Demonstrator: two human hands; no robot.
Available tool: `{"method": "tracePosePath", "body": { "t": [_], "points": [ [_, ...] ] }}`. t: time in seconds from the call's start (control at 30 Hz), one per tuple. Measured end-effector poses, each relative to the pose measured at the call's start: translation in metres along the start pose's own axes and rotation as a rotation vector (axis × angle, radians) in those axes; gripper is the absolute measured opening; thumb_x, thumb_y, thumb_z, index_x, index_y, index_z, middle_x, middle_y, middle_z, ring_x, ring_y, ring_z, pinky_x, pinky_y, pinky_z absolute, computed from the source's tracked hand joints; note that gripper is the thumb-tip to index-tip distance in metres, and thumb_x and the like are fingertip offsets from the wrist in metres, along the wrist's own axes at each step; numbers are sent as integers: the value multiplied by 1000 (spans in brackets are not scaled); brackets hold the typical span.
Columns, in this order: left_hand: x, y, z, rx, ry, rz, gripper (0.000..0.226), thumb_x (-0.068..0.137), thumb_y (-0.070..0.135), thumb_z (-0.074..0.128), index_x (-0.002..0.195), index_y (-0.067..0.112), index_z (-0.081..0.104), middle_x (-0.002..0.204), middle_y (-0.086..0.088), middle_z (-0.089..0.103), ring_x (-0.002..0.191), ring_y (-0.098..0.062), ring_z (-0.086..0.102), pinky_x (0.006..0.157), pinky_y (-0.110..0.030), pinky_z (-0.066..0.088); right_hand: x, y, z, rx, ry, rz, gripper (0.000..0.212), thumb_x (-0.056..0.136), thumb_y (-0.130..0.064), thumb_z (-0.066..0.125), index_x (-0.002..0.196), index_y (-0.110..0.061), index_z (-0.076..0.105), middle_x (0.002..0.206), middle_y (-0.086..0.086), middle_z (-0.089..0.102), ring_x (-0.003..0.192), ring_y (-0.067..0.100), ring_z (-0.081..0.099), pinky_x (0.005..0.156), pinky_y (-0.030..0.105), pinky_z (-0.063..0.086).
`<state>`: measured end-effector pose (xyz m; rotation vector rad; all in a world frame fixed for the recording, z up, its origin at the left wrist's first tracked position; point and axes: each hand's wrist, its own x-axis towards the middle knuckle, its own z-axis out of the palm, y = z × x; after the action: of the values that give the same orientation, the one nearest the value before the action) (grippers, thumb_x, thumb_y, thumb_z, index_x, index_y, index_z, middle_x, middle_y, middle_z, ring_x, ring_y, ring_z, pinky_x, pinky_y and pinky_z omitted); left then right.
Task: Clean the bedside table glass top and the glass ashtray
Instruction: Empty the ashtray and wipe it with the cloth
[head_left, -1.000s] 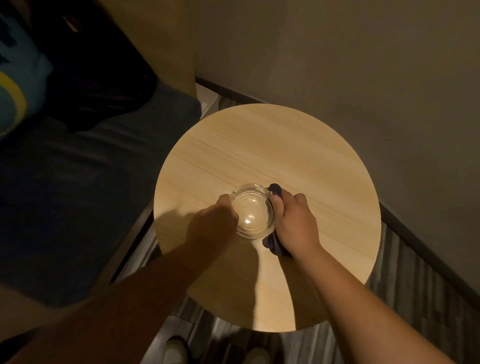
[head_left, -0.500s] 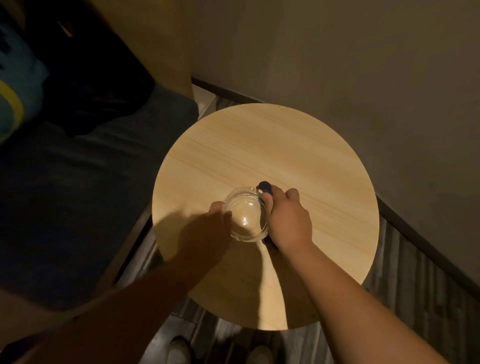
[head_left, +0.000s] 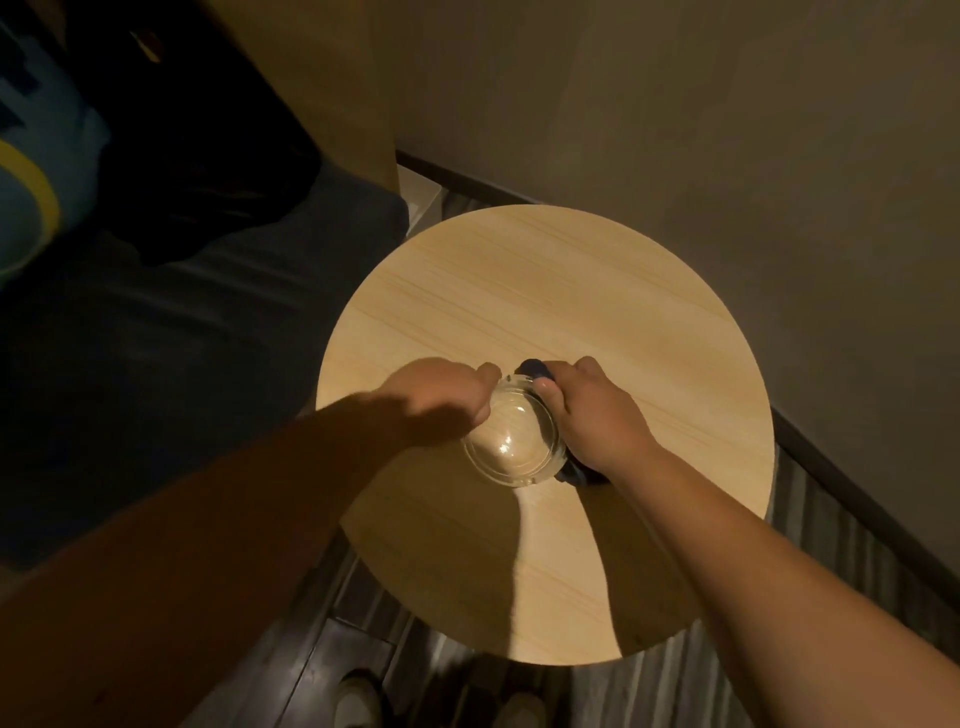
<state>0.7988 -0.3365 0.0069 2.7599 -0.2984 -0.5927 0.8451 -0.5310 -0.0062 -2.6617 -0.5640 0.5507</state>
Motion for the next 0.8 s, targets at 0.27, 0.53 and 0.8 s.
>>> {"method": "tracePosePath", "body": {
  "t": [0.27,0.53,0.8],
  "points": [
    [-46,41,45,-215,348,-411,37,103,33,25,117,11,53,71,1,65,58,-11,60,56,-23,50,-23,-18,21,69,217,261,46,98,-52,23,124,-26,51,106,7,47,72,29,51,62,34,37],
    [-28,23,46,69,442,-312,22,93,11,43,79,7,59,51,-2,58,41,-16,58,41,-24,48,-14,-12,19,220,178,249,43,99,-49,28,117,-23,56,102,9,49,77,23,50,65,32,38],
    [0,-9,19,58,124,-40,28,100,23,36,121,6,44,62,0,47,54,-19,47,50,-34,38,16,1,-4,28,-37,-50,40,99,-49,28,122,-30,54,100,4,46,83,23,54,72,36,45]
  ]
}}
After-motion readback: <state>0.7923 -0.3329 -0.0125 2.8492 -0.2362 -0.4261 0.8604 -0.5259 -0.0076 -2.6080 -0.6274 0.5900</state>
